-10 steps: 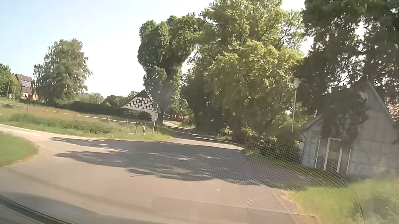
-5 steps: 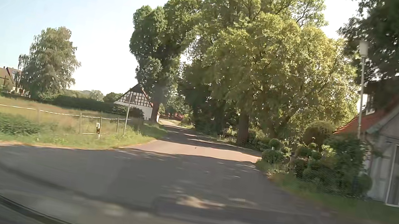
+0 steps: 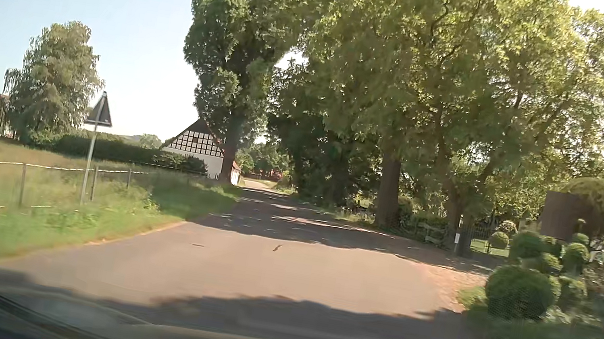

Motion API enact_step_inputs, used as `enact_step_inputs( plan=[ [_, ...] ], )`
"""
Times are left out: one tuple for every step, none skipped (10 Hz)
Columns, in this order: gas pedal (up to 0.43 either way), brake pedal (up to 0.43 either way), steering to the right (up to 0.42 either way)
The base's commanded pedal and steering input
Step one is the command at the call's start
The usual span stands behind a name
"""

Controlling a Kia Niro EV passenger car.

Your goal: Follow the waypoints while adhering to traffic rules and regulations

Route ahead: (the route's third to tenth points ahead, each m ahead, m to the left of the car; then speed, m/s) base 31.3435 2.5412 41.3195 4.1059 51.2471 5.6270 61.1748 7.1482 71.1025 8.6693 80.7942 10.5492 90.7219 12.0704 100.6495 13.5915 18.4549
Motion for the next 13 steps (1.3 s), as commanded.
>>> enact_step_inputs(
  plan=[
    [0.220,0.006,-0.015],
    [0.220,0.006,-0.017],
    [0.220,0.006,-0.019],
    [0.220,0.006,-0.020],
    [0.228,0.006,-0.020],
    [0.228,0.006,-0.020],
    [0.228,0.006,-0.020],
    [0.228,0.006,-0.020],
    [0.228,0.006,-0.020],
    [0.240,0.006,-0.020],
    [0.240,0.006,-0.020],
    [0.240,0.006,-0.020],
    [0.240,0.006,-0.020]
  ],
)
